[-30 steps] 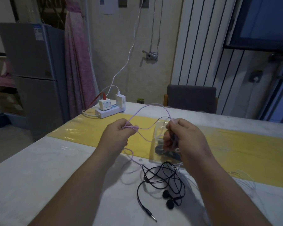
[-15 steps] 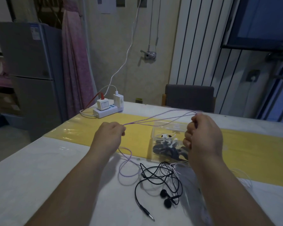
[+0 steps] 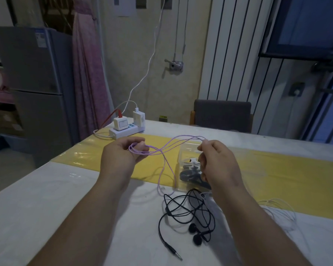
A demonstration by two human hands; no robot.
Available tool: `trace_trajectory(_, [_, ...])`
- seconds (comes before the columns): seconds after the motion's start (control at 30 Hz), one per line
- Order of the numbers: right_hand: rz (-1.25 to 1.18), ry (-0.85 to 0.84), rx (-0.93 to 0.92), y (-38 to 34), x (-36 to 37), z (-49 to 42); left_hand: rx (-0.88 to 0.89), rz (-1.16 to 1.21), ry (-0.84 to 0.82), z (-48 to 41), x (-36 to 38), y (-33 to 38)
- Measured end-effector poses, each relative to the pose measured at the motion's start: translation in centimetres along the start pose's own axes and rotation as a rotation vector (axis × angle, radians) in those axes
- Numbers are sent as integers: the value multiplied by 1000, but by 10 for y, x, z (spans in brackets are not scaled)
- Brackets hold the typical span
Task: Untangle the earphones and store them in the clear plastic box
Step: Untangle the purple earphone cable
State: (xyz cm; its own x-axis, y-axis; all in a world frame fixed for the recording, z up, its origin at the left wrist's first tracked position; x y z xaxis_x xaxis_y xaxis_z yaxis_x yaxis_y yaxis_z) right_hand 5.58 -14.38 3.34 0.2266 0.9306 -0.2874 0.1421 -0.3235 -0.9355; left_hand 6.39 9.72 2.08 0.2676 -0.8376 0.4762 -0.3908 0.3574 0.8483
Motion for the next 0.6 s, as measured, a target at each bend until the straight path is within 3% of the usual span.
trace_trajectory(0.17, [6,-90,-29,0,14,3,120,-147,-88,9,7,14])
trace_trajectory(0.4, [105,-170,-40,2,28,6,-102,-173,-42,5,0,-4])
trace_trajectory(0.5, [-169,-146,43,-3,23,10,-192,-213,46,2,-9,-12])
trace_trajectory(0.6, [-462,-47,37,-13,6,8,-246,-195,-2,3,-7,-18])
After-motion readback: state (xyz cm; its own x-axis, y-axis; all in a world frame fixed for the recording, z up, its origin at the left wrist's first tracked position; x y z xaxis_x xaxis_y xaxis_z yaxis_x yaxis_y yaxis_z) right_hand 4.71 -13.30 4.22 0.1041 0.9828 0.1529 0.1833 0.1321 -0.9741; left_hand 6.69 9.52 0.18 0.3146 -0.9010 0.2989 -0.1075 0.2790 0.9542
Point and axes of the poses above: each hand's wrist, its own z-axis away from the middle knuckle, its own x-axis out of the palm, y = z × x, the point moved 8 cm from there along -z, towards the middle knuckle, and after that the axes turned 14 degrees about z, right-handed, at the moved point
